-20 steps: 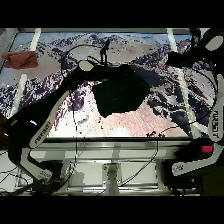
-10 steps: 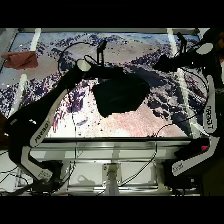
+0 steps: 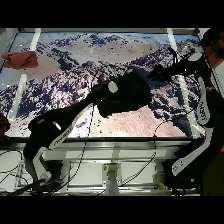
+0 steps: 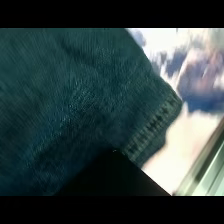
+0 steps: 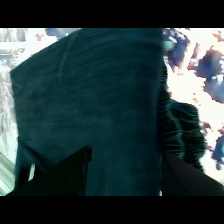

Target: Fold the clothes and pants, and hang the long-sleeved shirts on hangers.

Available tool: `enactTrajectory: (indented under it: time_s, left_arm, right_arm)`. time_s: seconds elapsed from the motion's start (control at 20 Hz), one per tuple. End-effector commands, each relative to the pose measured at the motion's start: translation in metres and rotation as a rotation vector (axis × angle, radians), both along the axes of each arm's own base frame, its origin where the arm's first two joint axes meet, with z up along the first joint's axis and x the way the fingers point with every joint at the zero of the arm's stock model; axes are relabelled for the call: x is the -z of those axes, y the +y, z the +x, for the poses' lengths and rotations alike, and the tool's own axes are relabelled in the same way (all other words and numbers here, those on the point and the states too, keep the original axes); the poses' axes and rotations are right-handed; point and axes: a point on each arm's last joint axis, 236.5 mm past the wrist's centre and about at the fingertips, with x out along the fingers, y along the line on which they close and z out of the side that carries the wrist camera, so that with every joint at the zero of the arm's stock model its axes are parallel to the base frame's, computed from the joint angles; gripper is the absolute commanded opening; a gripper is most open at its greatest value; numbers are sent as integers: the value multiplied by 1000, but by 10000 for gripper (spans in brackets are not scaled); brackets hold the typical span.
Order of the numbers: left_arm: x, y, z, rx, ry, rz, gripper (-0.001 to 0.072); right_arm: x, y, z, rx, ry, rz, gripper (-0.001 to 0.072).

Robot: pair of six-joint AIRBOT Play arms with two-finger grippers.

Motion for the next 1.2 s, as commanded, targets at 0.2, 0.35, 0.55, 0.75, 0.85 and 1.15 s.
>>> enactTrajectory:
  time_s: [0.2, 0.35, 0.55, 0.75, 0.85, 1.15]
  left_arm:
    - [-15, 23, -49, 149, 35, 149, 22]
    - [-76, 40, -30, 120, -110, 122, 22]
    - [-136, 72, -7, 63, -260, 113, 23]
    - [-157, 85, 3, 22, -293, 89, 23]
    - [-156, 85, 3, 23, -292, 90, 23]
    - [-156, 85, 3, 23, -292, 90, 24]
  right_arm:
    - [49, -11, -8, -4, 106, 28, 484]
    - [50, 6, -15, -59, 120, 128, 552]
    - [39, 16, -8, -50, 93, 192, 692]
    - [46, 7, -21, -109, 105, 144, 686]
    - [55, -1, -27, -108, 144, 94, 686]
    - [74, 24, -24, -126, 151, 75, 686]
